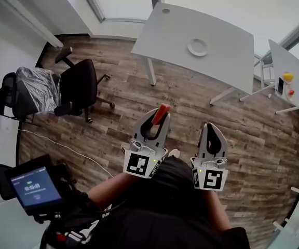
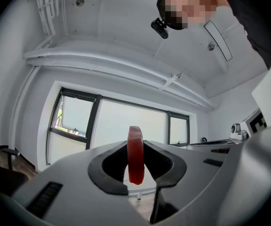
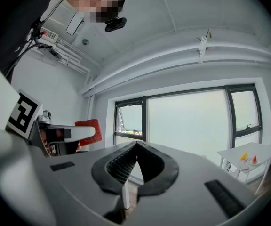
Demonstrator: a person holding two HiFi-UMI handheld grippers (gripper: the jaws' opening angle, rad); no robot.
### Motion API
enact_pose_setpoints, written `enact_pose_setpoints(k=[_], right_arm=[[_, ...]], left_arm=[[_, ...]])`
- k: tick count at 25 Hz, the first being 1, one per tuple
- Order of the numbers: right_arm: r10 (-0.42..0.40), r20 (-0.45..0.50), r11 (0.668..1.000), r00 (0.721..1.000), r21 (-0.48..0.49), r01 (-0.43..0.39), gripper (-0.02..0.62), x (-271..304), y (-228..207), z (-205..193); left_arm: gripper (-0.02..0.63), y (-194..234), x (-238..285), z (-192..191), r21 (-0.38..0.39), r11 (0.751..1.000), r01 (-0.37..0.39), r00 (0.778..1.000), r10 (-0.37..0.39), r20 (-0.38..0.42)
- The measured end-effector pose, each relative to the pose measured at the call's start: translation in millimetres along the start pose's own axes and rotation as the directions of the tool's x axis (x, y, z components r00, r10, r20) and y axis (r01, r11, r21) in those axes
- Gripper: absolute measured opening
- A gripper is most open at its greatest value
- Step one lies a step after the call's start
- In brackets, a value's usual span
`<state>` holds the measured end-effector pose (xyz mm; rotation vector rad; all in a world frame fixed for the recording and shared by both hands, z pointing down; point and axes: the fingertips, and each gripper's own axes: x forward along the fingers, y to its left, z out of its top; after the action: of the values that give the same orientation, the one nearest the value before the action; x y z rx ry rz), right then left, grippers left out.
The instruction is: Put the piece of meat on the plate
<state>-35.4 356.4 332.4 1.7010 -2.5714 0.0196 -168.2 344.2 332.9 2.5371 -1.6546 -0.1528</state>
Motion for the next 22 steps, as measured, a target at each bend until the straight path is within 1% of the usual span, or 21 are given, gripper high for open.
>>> enact_pose_setpoints(k=[2, 6, 8, 9, 12, 13, 17, 19, 21, 22], right_arm=[[0.023, -0.005, 1.0, 1.0, 0.006, -0.023, 0.005, -6.3, -2.5, -2.8], [0.058, -0.014, 0.998, 0.998, 0.011, -0.057, 0.005, -51.5, -19.4, -14.3], [0.064, -0.041, 0.998, 0.997, 0.016, -0.063, 0.005, -60.2, -27.9, -20.0], [0.074, -0.036, 0.997, 0.997, 0.004, -0.073, 0.005, -62.1, -30.0, -20.4], [0.11, 0.033, 0.991, 0.993, -0.081, -0.107, 0.005, -67.2, -31.8, -15.7], [0.111, 0.033, 0.99, 0.993, -0.086, -0.108, 0.005, -68.6, -35.3, -18.3], [0.092, 0.029, 0.996, 0.995, -0.019, -0.092, 0.005, -70.3, -56.9, -23.3], [0.093, 0.062, 0.995, 0.994, -0.028, -0.091, 0.005, -75.6, -63.1, -19.1], [0.075, 0.101, 0.997, 0.992, -0.031, -0.072, 0.005, -71.0, -75.4, -16.3], [0.067, 0.106, 0.998, 0.992, -0.023, -0.065, 0.005, -66.3, -81.5, -18.3]], left_arm=[[0.094, -7.1, -2.5, -0.6, 0.004, 1.0, -0.012, 1.0, 0.012, -0.001], [0.094, -57.1, -23.5, -10.5, 0.038, 0.999, -0.025, 1.0, 0.025, 0.004], [0.094, -67.9, -25.5, -14.9, 0.047, 0.998, -0.038, 0.999, 0.038, 0.003], [0.094, -70.5, -25.6, -16.6, 0.048, 0.998, -0.046, 0.999, 0.045, 0.003], [0.094, -77.1, -25.7, -22.9, 0.045, 0.997, -0.065, 0.998, 0.065, -0.005], [0.094, -79.2, -23.4, -26.3, 0.042, 0.997, -0.068, 0.998, 0.069, -0.011], [0.094, -91.0, -7.0, -31.2, 0.047, 0.997, -0.056, 0.998, 0.057, -0.017], [0.094, -98.0, -1.9, -29.2, 0.051, 0.998, -0.041, 0.999, 0.042, -0.016], [0.094, -100.4, 12.4, -34.2, 0.047, 0.999, -0.028, 0.999, 0.029, -0.02], [0.094, -100.4, 20.6, -37.9, 0.044, 0.999, -0.023, 0.999, 0.024, -0.022]])
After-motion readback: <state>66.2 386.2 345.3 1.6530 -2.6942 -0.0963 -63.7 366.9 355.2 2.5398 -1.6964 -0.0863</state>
